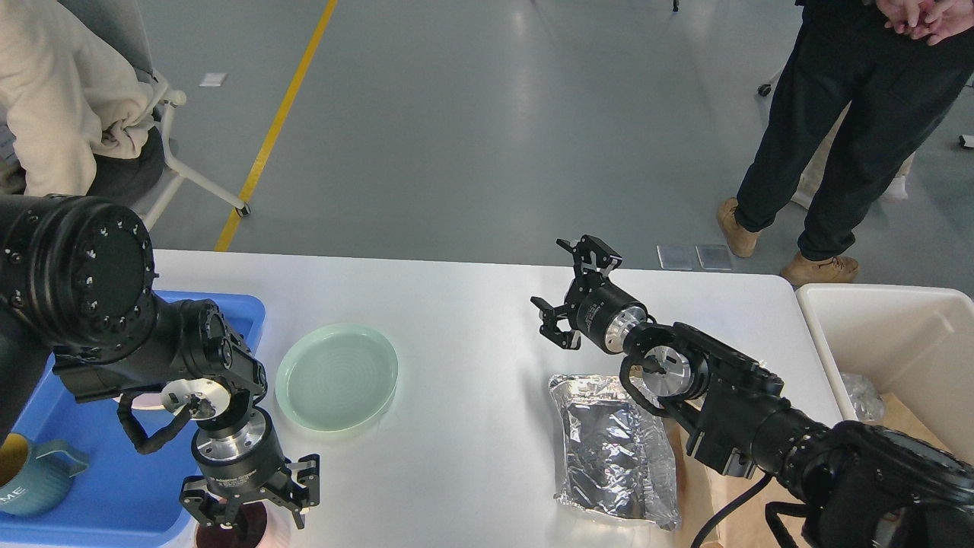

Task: Tidy desktop
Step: 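Grasp the dark purple mug with the left gripper, then lift the purple mug and set it on the blue tray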

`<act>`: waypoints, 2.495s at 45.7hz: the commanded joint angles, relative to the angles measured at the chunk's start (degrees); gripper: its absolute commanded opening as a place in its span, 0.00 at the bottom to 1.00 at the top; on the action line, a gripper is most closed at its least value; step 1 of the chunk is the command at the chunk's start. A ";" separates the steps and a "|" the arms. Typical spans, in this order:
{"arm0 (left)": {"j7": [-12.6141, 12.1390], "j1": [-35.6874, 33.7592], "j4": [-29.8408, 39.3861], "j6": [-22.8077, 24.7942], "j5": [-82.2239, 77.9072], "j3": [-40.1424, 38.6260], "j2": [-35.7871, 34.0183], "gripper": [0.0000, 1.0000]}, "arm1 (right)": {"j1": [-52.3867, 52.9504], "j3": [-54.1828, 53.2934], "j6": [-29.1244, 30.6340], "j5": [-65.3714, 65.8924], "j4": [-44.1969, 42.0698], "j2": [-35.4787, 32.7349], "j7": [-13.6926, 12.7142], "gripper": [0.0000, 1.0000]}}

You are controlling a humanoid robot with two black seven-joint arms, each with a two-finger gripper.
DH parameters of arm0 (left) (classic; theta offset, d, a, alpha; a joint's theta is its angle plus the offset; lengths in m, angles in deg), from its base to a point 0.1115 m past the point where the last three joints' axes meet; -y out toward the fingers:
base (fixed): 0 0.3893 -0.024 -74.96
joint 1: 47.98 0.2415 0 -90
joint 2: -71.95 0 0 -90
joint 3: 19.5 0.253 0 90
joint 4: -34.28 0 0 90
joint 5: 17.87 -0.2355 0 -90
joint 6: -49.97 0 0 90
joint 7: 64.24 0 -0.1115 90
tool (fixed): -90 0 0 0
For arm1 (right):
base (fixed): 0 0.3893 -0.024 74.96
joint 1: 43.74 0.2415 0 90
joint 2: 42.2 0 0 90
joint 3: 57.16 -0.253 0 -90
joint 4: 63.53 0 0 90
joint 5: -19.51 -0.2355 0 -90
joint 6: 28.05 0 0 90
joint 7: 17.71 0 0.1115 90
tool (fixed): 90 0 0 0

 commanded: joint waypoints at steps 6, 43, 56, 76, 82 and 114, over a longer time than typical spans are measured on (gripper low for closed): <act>-0.34 -0.06 0.00 5.38 -0.01 0.36 -0.31 0.24 | 0.00 0.00 0.00 0.00 0.04 0.00 0.04 1.00; -1.39 -0.59 0.00 8.89 -0.63 1.33 -1.27 0.00 | 0.00 0.00 0.00 0.00 -0.05 0.00 0.04 1.00; -6.40 -9.10 -0.09 21.36 -1.16 1.85 -5.41 0.00 | 0.00 0.00 0.00 0.00 0.04 0.00 -0.05 1.00; -7.37 -21.24 -0.53 21.36 -4.41 9.93 -8.66 0.01 | 0.00 0.00 0.00 0.00 0.04 0.00 -0.05 1.00; -7.46 -18.53 -2.72 21.36 -4.93 10.55 -10.32 0.01 | 0.00 0.00 0.00 0.00 0.04 0.00 -0.05 1.00; -6.84 2.48 -27.60 21.36 -6.87 10.38 -13.58 0.02 | 0.00 0.00 0.00 0.00 0.04 0.00 -0.05 1.00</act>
